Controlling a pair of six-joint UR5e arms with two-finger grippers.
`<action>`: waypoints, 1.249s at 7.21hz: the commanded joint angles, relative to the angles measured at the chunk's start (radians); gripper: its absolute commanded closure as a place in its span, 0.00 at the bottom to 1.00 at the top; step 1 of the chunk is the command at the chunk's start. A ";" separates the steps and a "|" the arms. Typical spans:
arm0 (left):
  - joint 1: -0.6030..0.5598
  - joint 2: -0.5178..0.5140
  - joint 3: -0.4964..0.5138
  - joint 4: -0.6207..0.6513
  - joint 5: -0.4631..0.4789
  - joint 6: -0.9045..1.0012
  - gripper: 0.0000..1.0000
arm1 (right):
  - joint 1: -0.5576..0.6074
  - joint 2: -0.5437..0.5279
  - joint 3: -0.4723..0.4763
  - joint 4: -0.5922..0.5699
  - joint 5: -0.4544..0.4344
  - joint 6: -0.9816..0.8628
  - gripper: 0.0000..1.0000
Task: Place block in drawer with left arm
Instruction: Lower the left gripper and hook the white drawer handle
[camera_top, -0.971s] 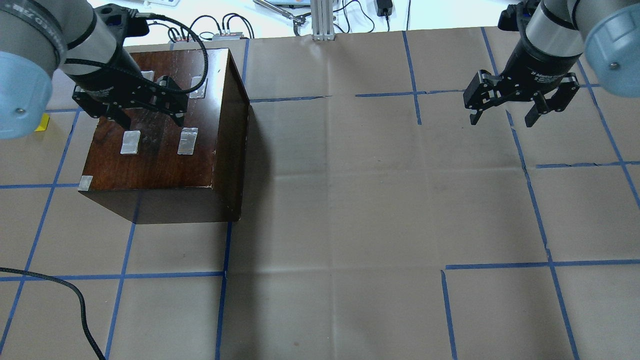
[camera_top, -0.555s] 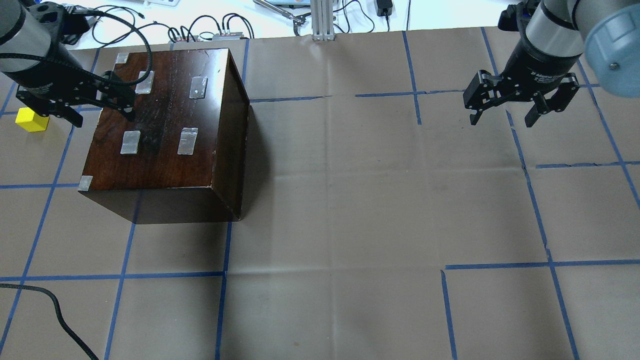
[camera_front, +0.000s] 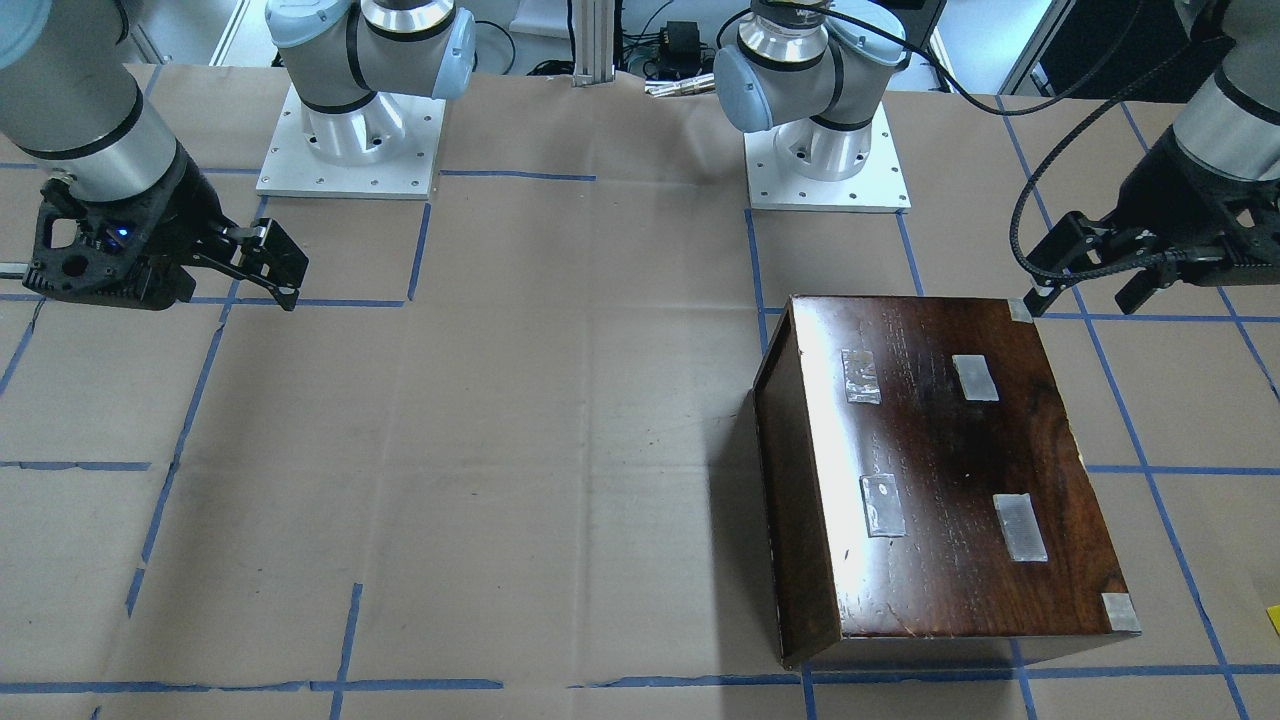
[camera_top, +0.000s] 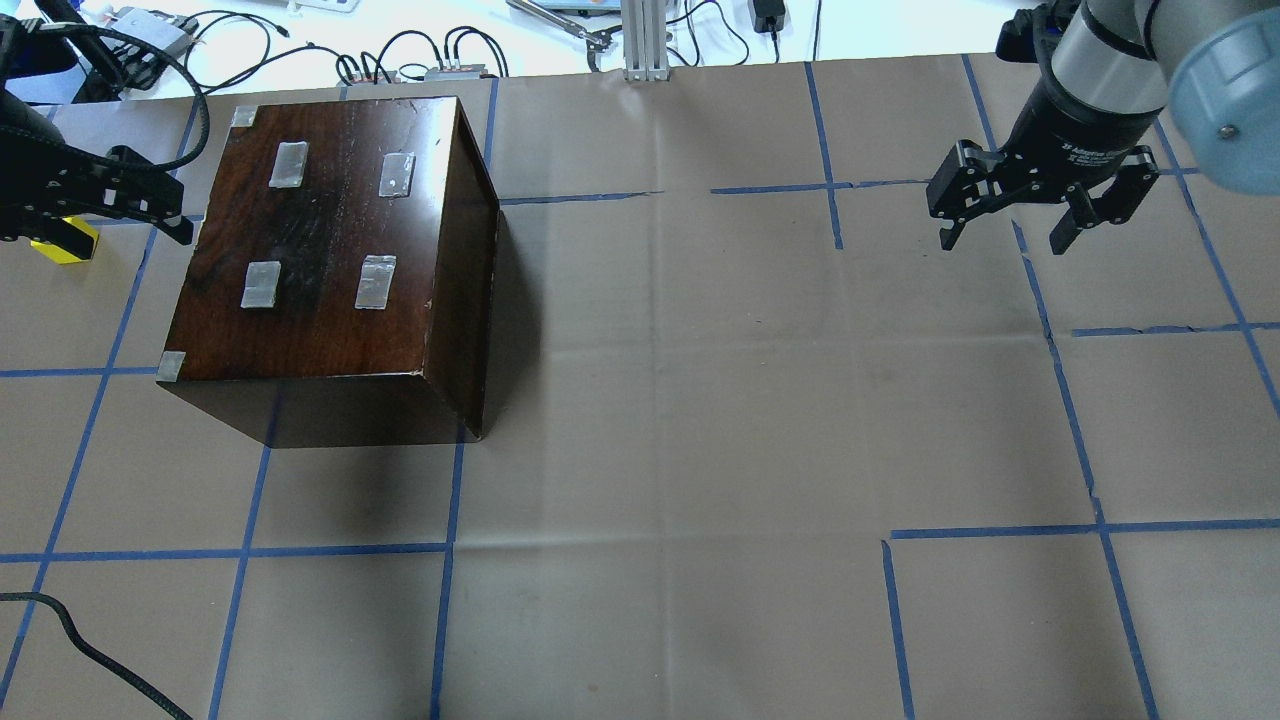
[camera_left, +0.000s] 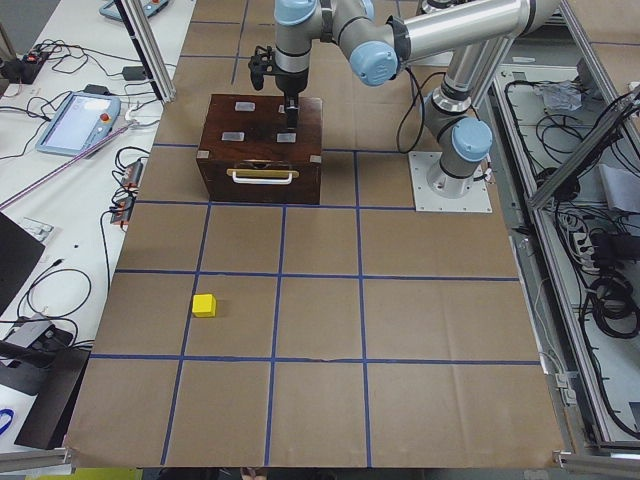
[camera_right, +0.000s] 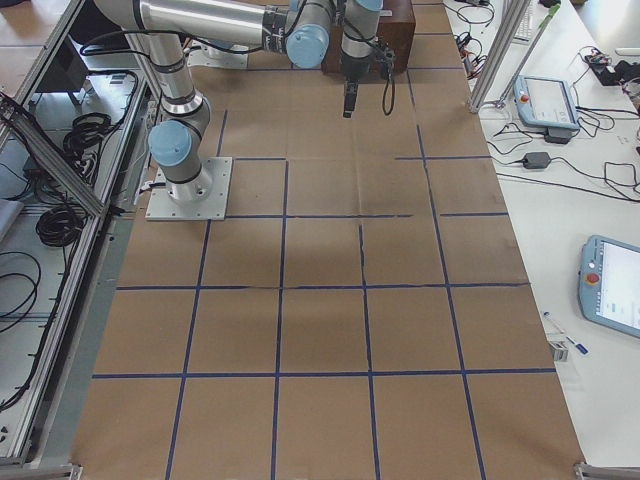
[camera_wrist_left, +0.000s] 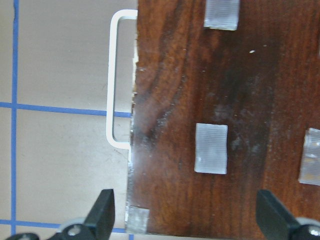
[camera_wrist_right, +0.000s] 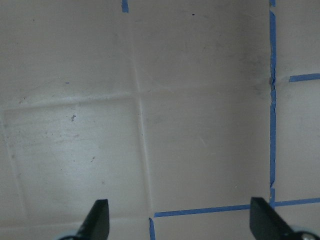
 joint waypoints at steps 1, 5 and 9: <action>0.063 -0.027 -0.004 0.055 0.005 0.104 0.01 | 0.000 0.000 0.000 0.000 0.000 0.000 0.00; 0.126 -0.153 0.018 0.135 0.007 0.138 0.01 | 0.000 0.000 0.000 0.000 0.000 0.000 0.00; 0.150 -0.221 0.059 0.106 -0.054 0.264 0.01 | 0.000 0.000 -0.001 0.000 0.000 0.000 0.00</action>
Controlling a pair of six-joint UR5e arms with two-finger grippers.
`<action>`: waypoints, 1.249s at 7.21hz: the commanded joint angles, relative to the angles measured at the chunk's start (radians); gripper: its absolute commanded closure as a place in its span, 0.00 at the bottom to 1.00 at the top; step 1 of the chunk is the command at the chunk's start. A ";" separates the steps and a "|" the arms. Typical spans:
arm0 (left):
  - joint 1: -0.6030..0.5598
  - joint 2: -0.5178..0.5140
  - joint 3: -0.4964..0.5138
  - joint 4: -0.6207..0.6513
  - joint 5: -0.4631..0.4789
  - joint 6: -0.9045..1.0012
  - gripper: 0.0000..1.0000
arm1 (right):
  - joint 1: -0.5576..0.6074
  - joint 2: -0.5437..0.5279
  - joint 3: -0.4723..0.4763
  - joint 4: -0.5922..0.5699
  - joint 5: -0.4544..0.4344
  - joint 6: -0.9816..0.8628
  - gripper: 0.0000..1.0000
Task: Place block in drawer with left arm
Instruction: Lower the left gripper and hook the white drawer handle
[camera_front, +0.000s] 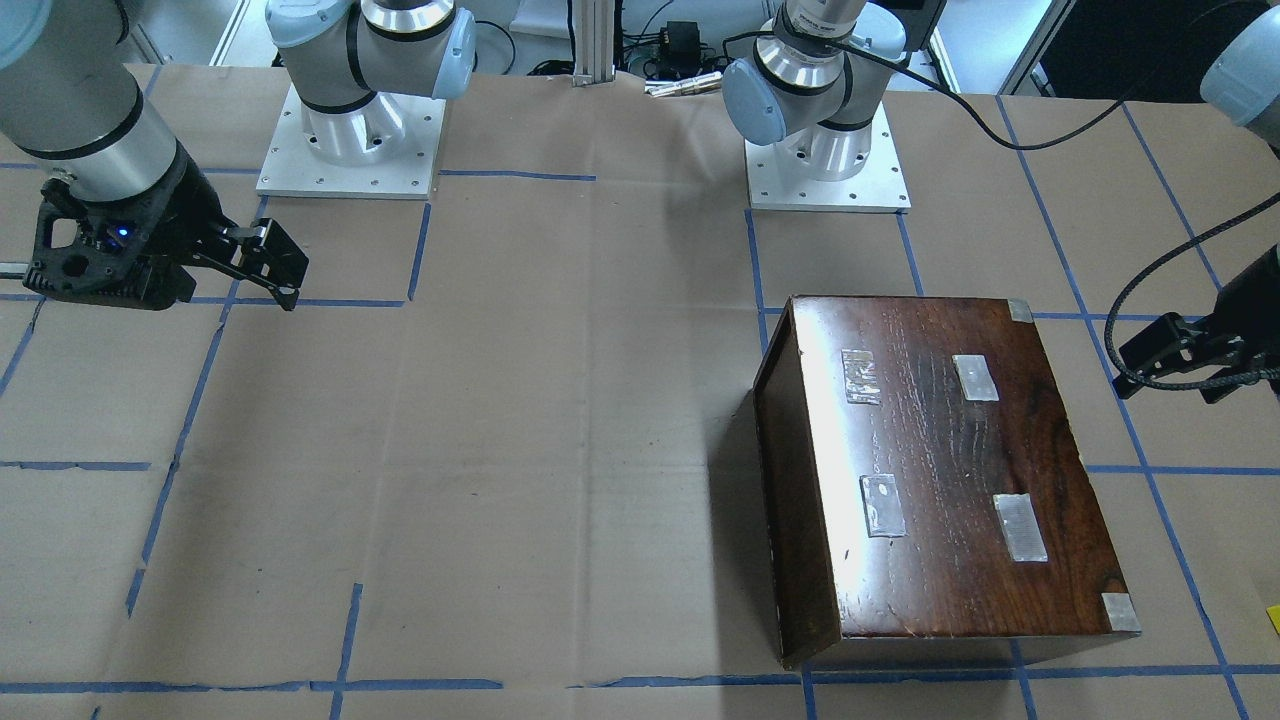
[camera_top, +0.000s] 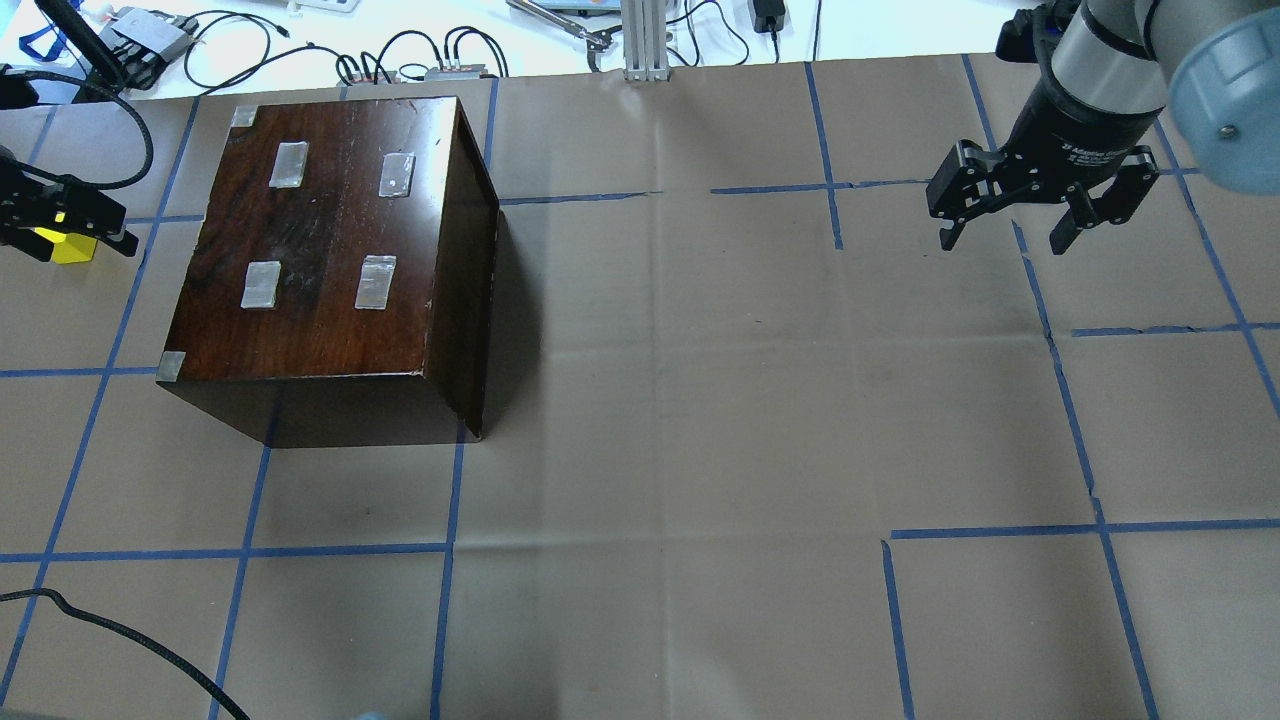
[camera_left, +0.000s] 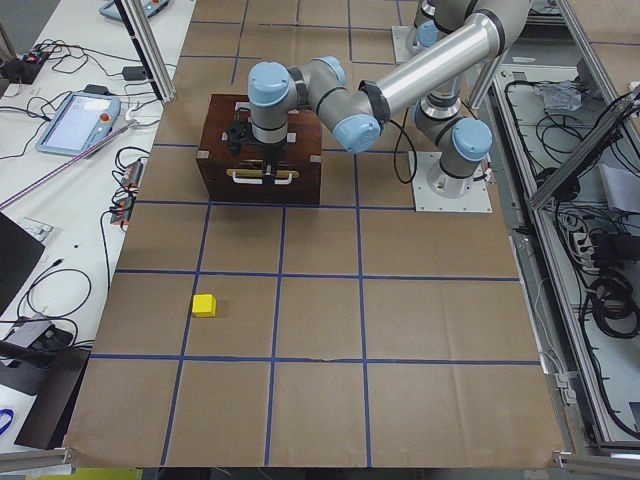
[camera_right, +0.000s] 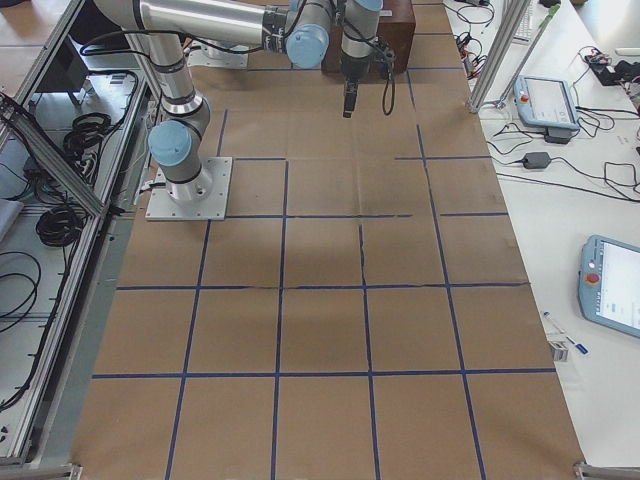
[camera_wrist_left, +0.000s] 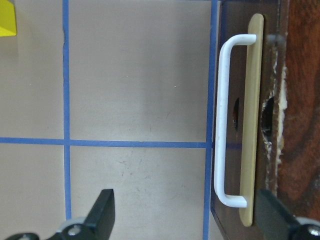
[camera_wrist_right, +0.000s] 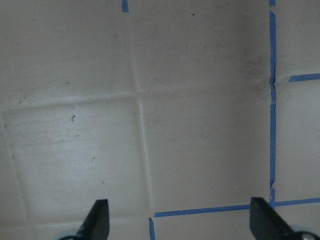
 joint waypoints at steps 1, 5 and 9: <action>0.035 -0.014 0.002 -0.017 -0.065 0.029 0.01 | 0.000 0.000 0.000 0.000 0.000 0.000 0.00; 0.059 -0.032 0.002 -0.043 -0.174 0.064 0.01 | 0.000 0.000 0.000 0.000 0.000 0.000 0.00; 0.060 -0.093 0.002 -0.048 -0.217 0.064 0.01 | 0.000 0.000 0.000 0.000 0.000 0.000 0.00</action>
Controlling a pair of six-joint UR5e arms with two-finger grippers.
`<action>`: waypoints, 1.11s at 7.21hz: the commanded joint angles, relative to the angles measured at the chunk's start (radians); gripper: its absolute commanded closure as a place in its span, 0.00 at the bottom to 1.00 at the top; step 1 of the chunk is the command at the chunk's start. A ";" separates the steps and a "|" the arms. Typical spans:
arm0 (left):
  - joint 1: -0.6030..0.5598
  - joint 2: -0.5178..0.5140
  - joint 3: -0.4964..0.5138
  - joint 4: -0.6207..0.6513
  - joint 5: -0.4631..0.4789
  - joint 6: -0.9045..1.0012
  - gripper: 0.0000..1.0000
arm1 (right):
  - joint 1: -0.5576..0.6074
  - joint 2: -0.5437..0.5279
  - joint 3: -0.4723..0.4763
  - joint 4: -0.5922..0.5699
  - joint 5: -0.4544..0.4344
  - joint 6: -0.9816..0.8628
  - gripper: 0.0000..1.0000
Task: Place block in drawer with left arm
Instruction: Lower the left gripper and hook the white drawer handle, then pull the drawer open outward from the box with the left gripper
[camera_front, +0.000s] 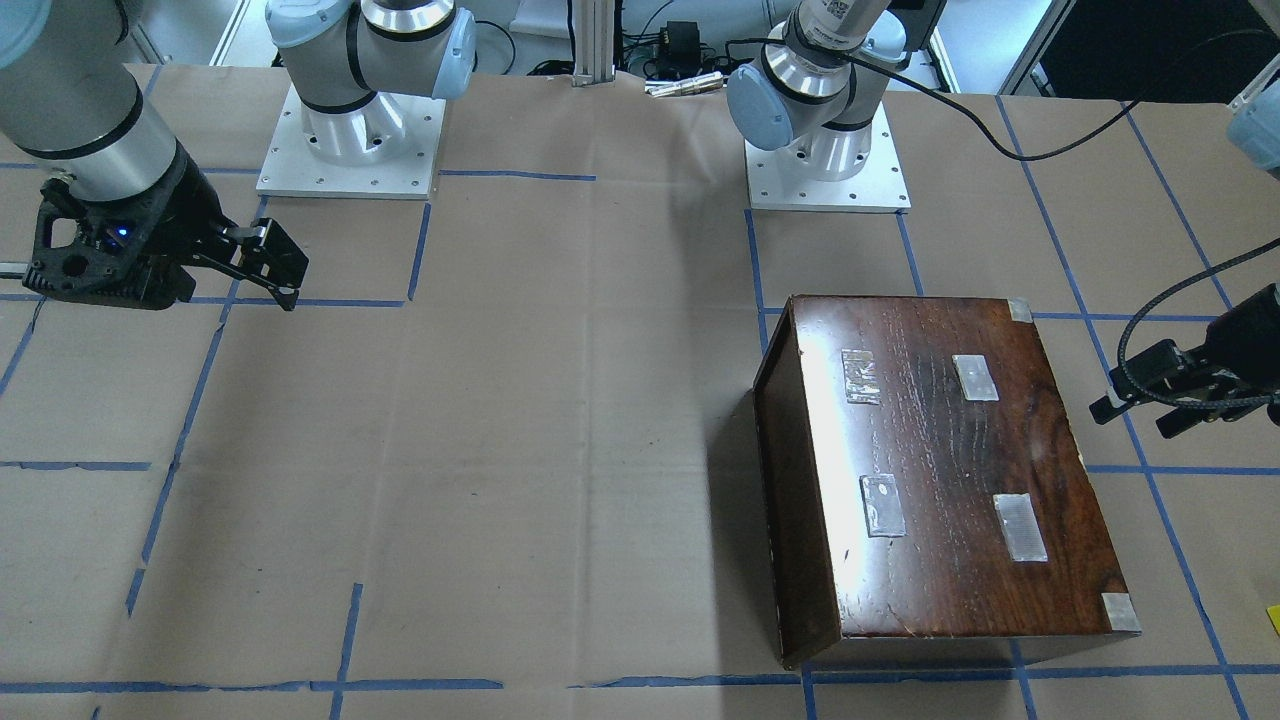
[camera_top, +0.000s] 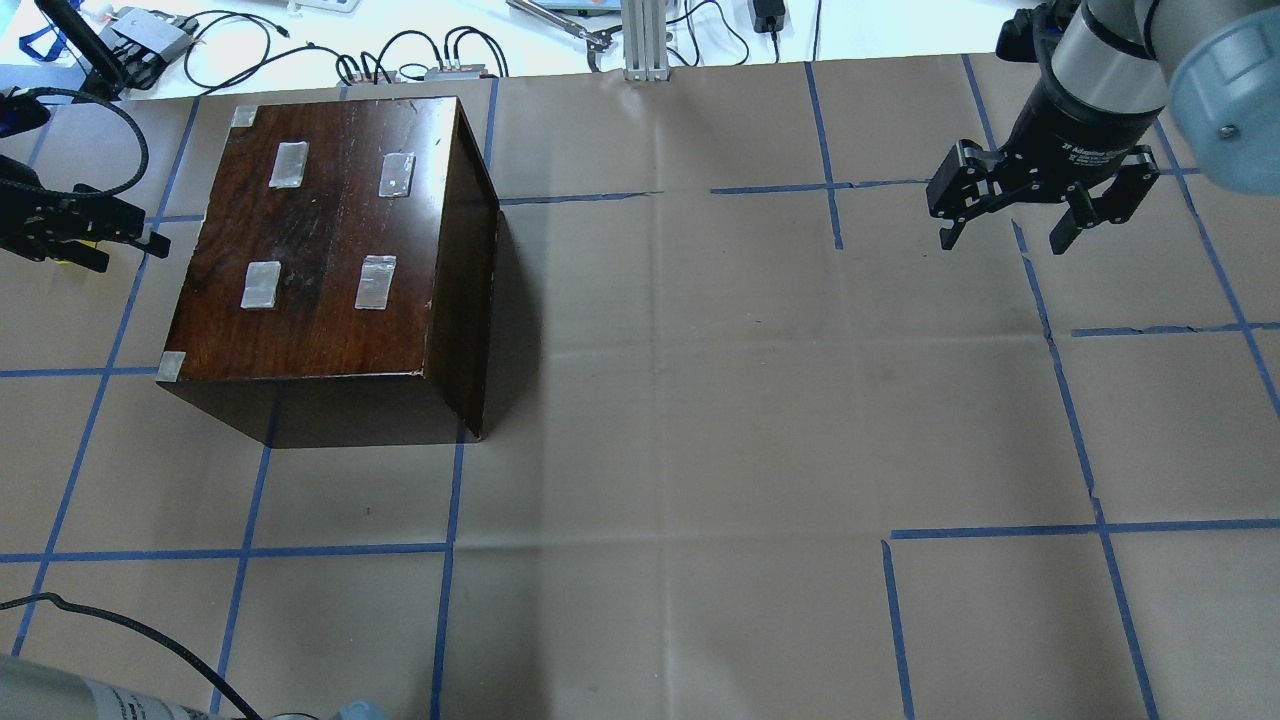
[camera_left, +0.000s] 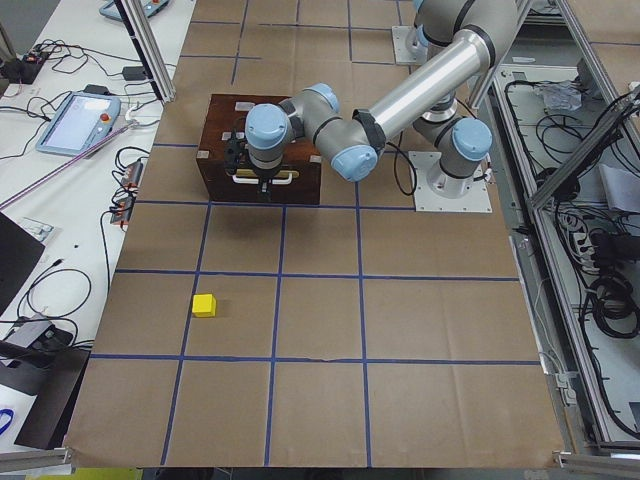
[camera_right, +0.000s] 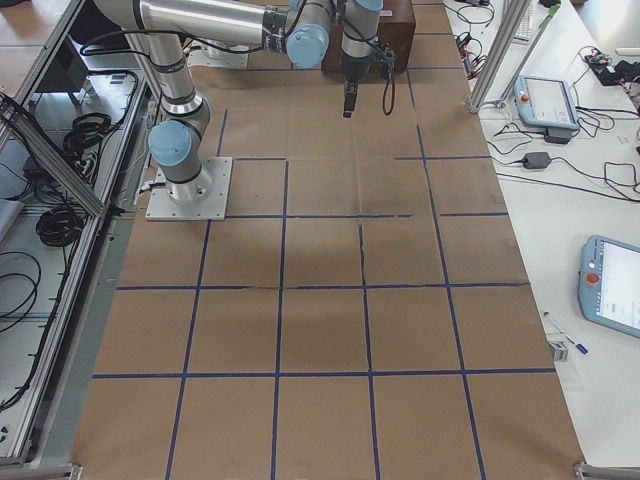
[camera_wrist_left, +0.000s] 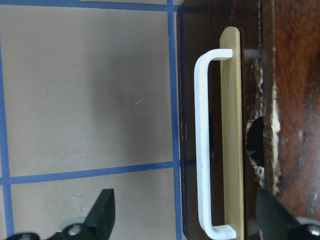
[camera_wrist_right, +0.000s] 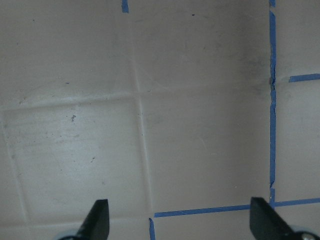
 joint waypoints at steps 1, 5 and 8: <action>0.000 -0.031 0.002 0.001 -0.002 0.000 0.01 | 0.000 0.000 0.000 0.000 0.000 0.000 0.00; -0.001 -0.071 0.002 0.016 -0.008 -0.003 0.01 | 0.000 0.000 0.000 0.000 0.000 0.000 0.00; -0.003 -0.100 0.005 0.022 -0.008 -0.015 0.01 | 0.000 0.000 0.000 0.000 0.000 0.000 0.00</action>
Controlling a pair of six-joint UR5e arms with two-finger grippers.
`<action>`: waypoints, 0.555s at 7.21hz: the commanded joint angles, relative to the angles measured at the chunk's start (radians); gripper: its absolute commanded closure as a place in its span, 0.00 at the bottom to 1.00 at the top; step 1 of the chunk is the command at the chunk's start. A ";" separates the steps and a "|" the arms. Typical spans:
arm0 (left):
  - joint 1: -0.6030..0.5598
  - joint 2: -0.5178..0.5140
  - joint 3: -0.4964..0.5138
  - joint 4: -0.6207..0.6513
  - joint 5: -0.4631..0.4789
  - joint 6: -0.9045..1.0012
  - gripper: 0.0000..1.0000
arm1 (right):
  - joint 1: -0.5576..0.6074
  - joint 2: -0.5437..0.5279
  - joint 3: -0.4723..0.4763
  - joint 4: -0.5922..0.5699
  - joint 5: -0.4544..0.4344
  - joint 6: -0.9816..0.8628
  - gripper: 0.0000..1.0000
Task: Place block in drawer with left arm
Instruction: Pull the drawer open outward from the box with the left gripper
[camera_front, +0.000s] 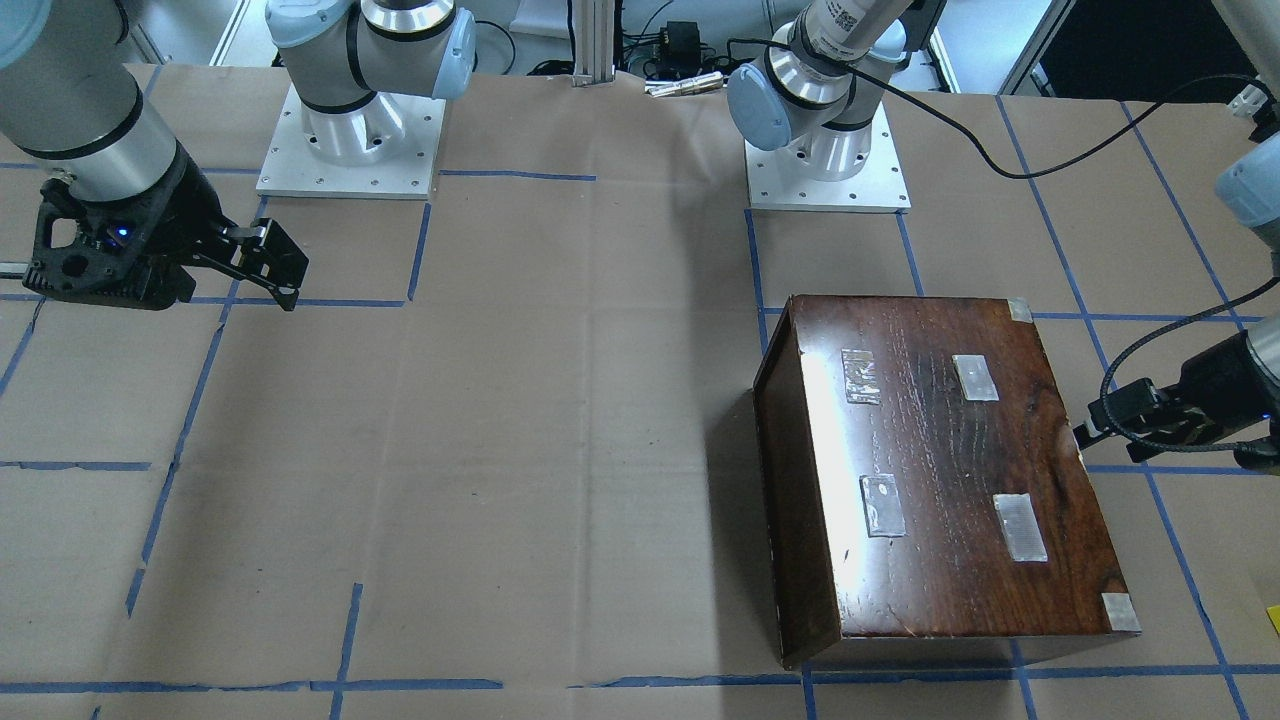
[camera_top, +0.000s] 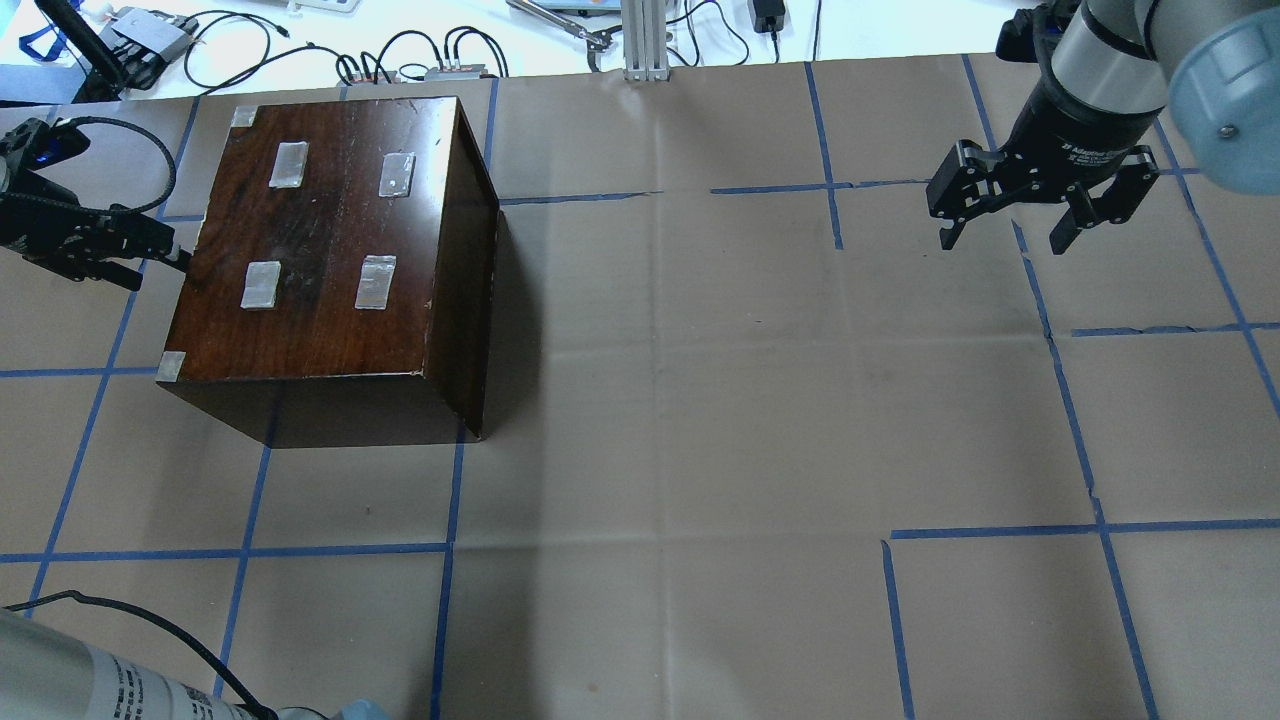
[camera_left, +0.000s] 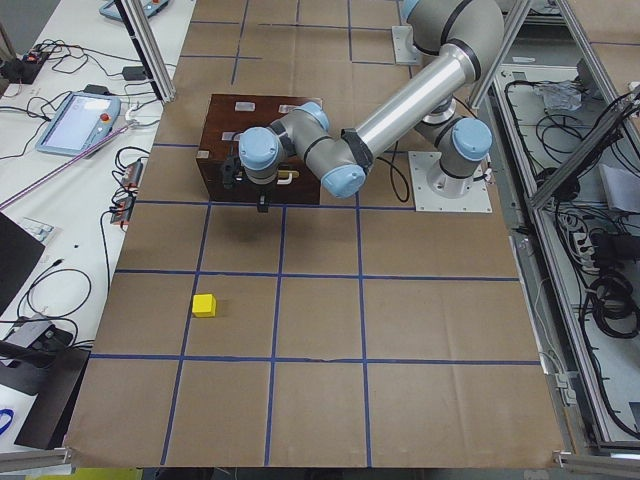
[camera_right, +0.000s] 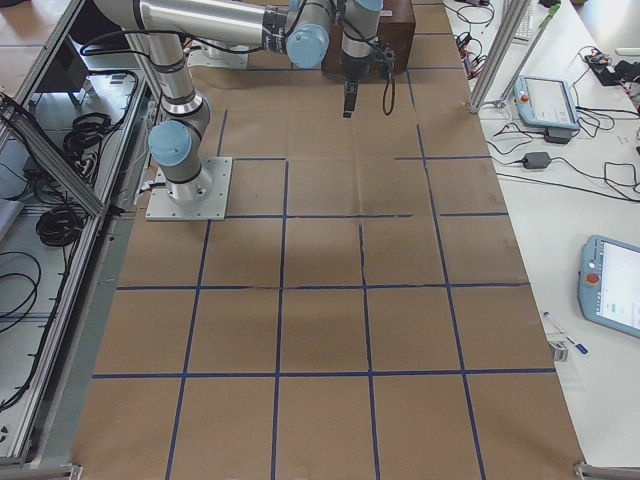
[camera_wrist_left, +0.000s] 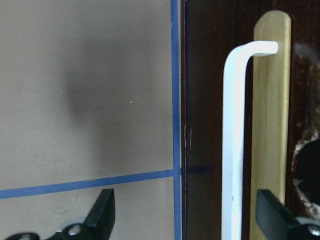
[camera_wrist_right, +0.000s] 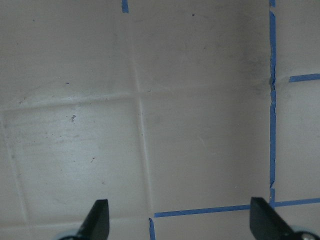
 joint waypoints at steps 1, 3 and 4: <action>-0.006 -0.016 0.000 0.024 -0.003 -0.013 0.01 | 0.000 0.000 0.000 0.000 0.000 0.000 0.00; -0.007 -0.016 0.000 0.027 -0.003 -0.016 0.01 | 0.000 0.000 0.000 0.000 0.000 0.000 0.00; -0.007 -0.024 0.001 0.027 -0.003 -0.016 0.01 | 0.000 0.000 0.000 0.000 0.000 0.000 0.00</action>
